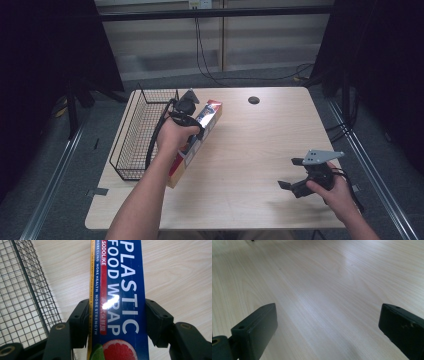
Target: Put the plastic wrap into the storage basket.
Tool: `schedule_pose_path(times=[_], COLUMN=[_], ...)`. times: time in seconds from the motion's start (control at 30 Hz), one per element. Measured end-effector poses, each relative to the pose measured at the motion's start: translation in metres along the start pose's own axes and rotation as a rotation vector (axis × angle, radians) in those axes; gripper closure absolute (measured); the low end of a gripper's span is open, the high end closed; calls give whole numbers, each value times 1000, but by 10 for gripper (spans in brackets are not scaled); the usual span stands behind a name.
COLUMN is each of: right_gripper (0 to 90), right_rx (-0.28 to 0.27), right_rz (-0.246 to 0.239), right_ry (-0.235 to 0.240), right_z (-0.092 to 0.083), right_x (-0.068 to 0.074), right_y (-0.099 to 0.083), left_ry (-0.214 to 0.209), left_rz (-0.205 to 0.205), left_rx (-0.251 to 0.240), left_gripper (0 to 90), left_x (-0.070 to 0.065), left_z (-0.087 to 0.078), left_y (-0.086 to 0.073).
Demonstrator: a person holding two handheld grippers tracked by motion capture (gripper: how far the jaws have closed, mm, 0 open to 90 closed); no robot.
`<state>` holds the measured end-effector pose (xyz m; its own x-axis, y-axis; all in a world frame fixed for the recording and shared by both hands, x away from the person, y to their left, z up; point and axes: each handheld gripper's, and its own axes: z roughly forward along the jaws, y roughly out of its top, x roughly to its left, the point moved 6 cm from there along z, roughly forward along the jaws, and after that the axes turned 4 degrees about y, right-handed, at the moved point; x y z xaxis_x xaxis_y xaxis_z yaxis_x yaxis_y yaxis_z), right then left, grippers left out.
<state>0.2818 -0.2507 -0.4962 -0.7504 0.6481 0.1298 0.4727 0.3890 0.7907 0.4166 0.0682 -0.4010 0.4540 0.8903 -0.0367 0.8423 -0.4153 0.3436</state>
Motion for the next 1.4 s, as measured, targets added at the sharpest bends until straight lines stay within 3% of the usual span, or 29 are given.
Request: schedule_pose_path(times=[0.27,0.3,0.8,1.07,1.1,1.13,1.2,1.33,1.4], right_gripper=[15,15,15,15,15,15,15,15,15], right_rx=[-1,0,0,-2,-4,-4,-4,-6,-5], right_rz=[9,8,-3,2,2,1,-1,2,0], right_ry=[3,1,16,11,13,15,14,12,10], right_z=[0,0,1,1,1,1,1,1,0], right_x=[-1,-1,1,0,0,0,0,0,0], right_y=[-1,-1,-1,0,0,0,0,0,0], left_ry=[3,4,26,34,37,38,40,46,56], left_rz=[-13,-32,-51,-85,-72,-92,-86,-113,-102], left_rx=[-12,-10,-18,-21,-17,-21,-17,-27,-23], left_gripper=[435,435,435,435,435,435,435,435,435], left_x=[8,8,22,28,29,30,32,35,38], left_z=[-10,-11,-25,-31,-32,-32,-34,-36,-38], left_y=[2,1,1,2,2,2,1,1,0])
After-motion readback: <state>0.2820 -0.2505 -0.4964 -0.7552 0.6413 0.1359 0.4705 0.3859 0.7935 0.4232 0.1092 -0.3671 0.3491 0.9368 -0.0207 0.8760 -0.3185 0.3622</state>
